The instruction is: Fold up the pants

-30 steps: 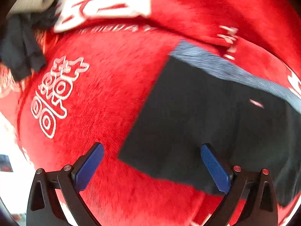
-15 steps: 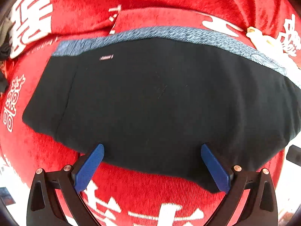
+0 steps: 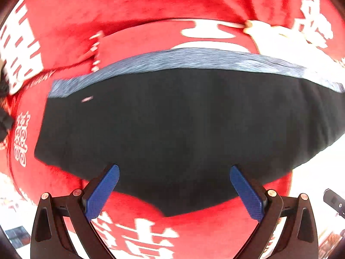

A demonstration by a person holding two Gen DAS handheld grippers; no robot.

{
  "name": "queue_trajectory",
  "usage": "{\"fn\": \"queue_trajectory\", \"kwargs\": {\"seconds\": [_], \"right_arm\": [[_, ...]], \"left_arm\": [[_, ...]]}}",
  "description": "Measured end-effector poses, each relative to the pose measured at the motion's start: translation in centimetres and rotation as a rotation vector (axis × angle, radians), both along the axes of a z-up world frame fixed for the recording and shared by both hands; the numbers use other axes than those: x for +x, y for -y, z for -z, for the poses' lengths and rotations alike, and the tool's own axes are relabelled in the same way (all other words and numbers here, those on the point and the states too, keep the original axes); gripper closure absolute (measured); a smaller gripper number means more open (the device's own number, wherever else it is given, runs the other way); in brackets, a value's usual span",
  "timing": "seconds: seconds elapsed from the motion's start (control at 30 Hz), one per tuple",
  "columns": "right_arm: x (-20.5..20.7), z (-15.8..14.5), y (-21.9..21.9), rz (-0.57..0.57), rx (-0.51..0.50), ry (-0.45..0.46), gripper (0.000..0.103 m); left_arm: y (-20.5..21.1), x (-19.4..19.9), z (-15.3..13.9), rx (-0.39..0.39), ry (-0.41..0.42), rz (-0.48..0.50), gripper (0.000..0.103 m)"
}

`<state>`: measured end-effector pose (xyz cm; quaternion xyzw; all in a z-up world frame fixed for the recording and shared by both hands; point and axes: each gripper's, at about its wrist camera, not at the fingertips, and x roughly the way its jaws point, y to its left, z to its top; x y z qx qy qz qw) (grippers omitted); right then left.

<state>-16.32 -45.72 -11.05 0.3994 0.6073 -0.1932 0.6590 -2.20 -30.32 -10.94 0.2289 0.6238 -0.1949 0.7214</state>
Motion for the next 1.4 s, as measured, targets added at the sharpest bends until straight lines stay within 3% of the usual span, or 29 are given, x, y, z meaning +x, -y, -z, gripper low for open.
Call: {"fn": "queue_trajectory", "kwargs": {"seconds": [0.57, 0.77, 0.93, 1.03, 1.23, 1.4], "right_arm": [[-8.2, -1.6, 12.2, 0.218, -0.004, 0.081, 0.033], [-9.7, -1.6, 17.0, 0.293, -0.014, 0.128, 0.033], [-10.8, -1.1, 21.1, 0.388, 0.012, 0.251, 0.033], [-11.9, -0.1, 22.8, 0.470, 0.055, 0.332, 0.033], [-13.6, 3.3, 24.6, 0.566, 0.181, 0.540, 0.033], [-11.9, 3.8, 26.3, 0.568, 0.180, 0.650, 0.034]], "left_arm": [[14.0, -4.4, 1.4, 0.005, -0.006, 0.173, 0.000], [18.1, -5.1, 1.2, -0.031, 0.004, 0.168, 0.000], [20.6, -5.4, 2.6, -0.032, 0.053, 0.150, 0.000], [20.7, -5.1, 4.2, -0.036, 0.032, 0.111, 0.000], [20.5, -5.5, 4.2, -0.075, 0.062, 0.128, 0.000], [20.9, -5.0, 3.6, -0.055, 0.038, 0.132, 0.002]]}}
